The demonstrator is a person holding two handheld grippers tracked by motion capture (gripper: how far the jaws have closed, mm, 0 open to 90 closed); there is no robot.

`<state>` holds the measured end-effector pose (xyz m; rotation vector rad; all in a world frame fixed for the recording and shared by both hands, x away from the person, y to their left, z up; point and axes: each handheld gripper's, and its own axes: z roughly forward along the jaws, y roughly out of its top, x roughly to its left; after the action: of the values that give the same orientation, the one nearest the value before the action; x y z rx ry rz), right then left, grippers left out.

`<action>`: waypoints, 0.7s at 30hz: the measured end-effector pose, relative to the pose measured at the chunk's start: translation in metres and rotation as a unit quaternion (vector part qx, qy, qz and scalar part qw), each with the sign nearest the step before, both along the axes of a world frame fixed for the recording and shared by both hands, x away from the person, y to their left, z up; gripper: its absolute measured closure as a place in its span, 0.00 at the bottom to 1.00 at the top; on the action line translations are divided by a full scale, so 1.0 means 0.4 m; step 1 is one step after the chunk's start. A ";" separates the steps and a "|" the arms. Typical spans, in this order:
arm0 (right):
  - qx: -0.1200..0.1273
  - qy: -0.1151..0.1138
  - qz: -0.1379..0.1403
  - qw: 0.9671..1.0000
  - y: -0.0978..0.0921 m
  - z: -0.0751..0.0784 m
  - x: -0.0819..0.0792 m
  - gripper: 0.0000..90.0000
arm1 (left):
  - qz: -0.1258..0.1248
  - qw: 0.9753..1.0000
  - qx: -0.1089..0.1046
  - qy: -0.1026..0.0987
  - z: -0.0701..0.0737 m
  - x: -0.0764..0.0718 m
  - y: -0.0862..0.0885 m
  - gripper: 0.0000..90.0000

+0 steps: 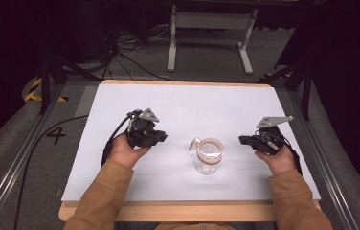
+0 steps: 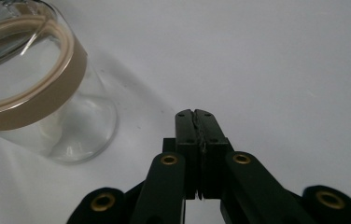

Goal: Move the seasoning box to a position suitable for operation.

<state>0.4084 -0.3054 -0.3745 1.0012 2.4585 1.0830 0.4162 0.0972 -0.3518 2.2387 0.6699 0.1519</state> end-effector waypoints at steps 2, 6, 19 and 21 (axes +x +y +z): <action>-0.004 0.001 0.007 1.000 0.009 -0.002 -0.002 0.99 | -0.008 1.000 -0.002 0.006 -0.003 -0.007 -0.021 0.97; -0.008 0.002 0.017 1.000 0.025 -0.007 -0.006 0.99 | -0.017 1.000 0.009 0.004 -0.012 -0.008 -0.046 0.97; -0.011 0.016 0.030 0.999 0.037 -0.025 -0.017 0.99 | -0.031 0.999 0.000 0.013 -0.086 -0.005 -0.139 0.97; -0.013 0.020 0.031 0.999 0.038 -0.028 -0.019 0.99 | -0.032 0.999 -0.011 0.027 -0.100 0.000 -0.144 0.97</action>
<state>0.4008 -0.2900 -0.3857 0.9526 2.5447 1.0571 0.4163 0.0397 -0.3918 2.2465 0.6250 0.0507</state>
